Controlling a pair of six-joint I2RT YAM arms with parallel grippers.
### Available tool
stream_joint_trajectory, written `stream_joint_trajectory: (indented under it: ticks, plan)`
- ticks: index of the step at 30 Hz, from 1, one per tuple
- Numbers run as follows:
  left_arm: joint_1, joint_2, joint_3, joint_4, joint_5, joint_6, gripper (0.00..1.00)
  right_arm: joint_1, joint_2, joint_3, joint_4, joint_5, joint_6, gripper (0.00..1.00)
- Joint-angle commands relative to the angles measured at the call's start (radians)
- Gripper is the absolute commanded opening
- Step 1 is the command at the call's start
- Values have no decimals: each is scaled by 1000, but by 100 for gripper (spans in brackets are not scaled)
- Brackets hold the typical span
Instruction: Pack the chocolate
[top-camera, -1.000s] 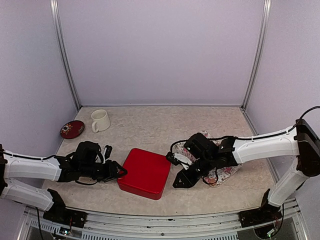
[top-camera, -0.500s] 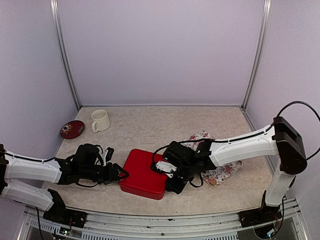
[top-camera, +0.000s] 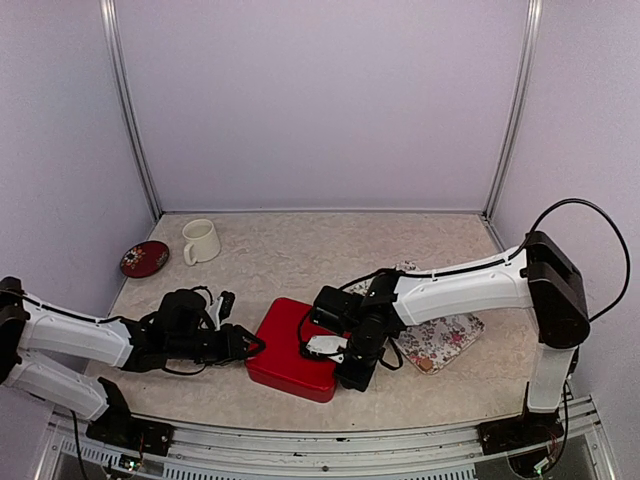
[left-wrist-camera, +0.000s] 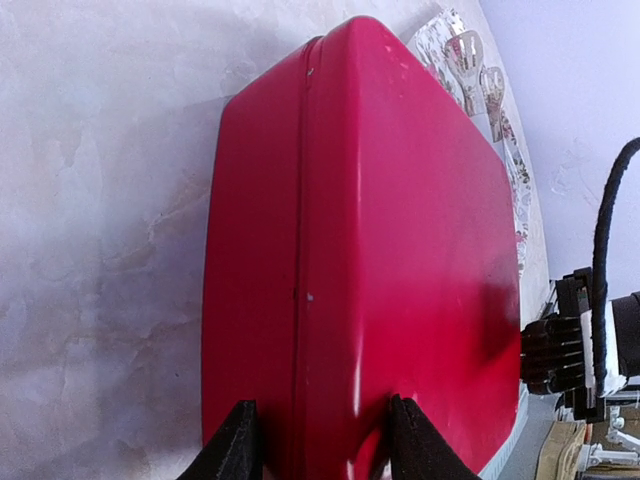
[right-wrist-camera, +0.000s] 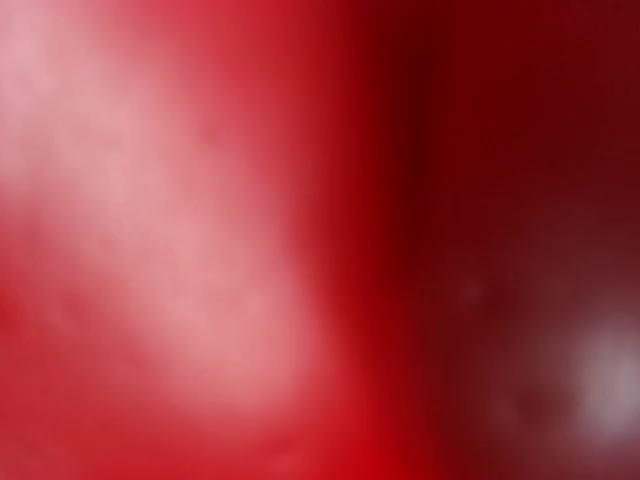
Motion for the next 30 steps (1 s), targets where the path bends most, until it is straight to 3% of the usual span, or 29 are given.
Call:
stream_joint_trajectory:
  ticks: [1, 4, 7, 13, 17, 20, 28, 30]
  plan:
    - [-80, 37, 5, -8, 204, -32, 39, 26, 58, 112, 220, -2, -46, 4]
    - [-85, 41, 2, -50, 198, -50, 40, 27, 85, 132, 200, 23, -60, 4]
    - [-85, 26, 14, -133, 194, -56, 49, 26, 99, 137, 185, 32, -67, 4]
    - [-109, -89, 127, -477, 84, 7, 59, 26, 88, 126, 178, 50, -72, 3]
    - [-109, -127, 195, -618, 51, 43, 58, 26, 88, 128, 178, 56, -71, 3]
    - [-104, -132, 183, -620, 88, 34, 57, 26, 85, 132, 180, 53, -75, 3]
    - [-77, -159, 116, -423, 194, -33, 53, 38, 104, 175, 185, -11, -112, 3]
    - [-85, -151, 114, -376, 208, -42, 48, 50, 128, 206, 172, -19, -129, 3]
